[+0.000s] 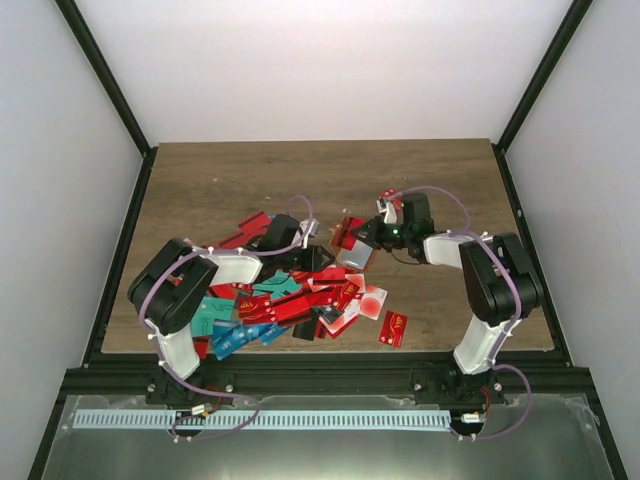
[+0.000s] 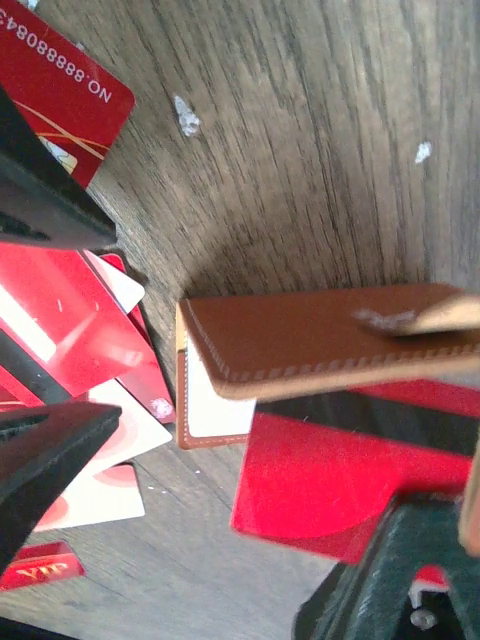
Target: Put the credit cards into the card holder
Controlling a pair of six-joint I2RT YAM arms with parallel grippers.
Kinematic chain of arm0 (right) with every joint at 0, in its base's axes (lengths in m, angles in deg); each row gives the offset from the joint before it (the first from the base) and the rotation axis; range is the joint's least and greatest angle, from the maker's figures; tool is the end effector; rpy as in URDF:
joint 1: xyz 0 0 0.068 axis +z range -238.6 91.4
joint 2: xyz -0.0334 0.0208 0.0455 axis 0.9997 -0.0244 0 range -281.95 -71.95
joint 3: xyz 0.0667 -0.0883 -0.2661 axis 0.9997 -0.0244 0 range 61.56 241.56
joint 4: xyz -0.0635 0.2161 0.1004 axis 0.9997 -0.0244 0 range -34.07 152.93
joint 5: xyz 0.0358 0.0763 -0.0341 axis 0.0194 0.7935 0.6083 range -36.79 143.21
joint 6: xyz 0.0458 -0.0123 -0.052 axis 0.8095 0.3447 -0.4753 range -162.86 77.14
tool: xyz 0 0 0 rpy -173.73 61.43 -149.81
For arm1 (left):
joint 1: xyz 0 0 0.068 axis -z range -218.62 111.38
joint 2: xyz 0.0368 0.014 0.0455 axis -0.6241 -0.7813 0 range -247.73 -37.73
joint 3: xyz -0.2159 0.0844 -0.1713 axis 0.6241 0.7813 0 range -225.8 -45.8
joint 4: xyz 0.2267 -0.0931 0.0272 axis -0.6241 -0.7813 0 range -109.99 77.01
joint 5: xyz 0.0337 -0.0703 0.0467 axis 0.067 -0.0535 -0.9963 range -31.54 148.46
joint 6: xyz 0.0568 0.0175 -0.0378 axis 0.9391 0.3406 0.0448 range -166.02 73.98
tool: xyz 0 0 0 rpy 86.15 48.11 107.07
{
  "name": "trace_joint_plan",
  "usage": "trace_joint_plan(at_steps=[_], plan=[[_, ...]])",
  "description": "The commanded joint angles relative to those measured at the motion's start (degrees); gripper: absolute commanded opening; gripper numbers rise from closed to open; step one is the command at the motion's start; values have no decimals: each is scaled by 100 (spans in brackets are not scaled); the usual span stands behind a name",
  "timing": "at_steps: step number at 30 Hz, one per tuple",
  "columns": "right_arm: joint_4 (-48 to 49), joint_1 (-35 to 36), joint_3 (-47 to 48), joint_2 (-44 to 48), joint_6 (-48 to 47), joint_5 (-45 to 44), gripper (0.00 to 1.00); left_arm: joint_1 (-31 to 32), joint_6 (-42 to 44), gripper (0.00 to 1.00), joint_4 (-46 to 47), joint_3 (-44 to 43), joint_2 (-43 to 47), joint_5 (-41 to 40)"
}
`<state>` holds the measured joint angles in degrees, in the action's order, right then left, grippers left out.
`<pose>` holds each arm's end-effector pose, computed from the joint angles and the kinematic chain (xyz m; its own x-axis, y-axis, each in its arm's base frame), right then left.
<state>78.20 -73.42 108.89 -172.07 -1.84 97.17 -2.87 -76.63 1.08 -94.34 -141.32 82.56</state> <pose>0.3245 0.1293 0.1726 -0.9159 0.2410 -0.3211 -0.1575 0.5200 0.8395 0.2798 -0.2304 0.1491 -0.8570 0.0443 -0.5133 0.4033 0.6778 -0.6148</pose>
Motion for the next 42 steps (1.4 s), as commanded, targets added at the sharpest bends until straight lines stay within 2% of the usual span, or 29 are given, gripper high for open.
trace_joint_plan(at_steps=[1,5,14,17,19,20,23,25,36,42], plan=[[60,-41,355,-239,-33,225,1,-48,487,48,-186,-179,239,130],[-10,-34,496,-392,-64,258,1,-91,666,60,-380,-391,181,95],[-18,-28,632,-637,-82,330,1,-343,728,59,-304,-898,-379,253],[-3,-27,666,-720,-77,366,1,-367,723,54,-307,-1090,-612,305],[-5,-25,688,-753,-76,379,1,-382,717,46,-312,-1197,-735,310],[-4,-25,697,-770,-76,392,1,-384,710,40,-314,-1242,-793,314],[-22,-27,737,-788,-80,417,1,-393,636,14,-347,-1318,-883,330],[-62,-24,763,-774,-91,437,1,-397,489,4,-394,-1274,-822,282],[-83,91,769,-649,-94,573,1,-389,-1138,4,206,-53,-198,279],[-710,90,844,-283,-504,55,1,-384,-1390,5,391,242,-61,23]])
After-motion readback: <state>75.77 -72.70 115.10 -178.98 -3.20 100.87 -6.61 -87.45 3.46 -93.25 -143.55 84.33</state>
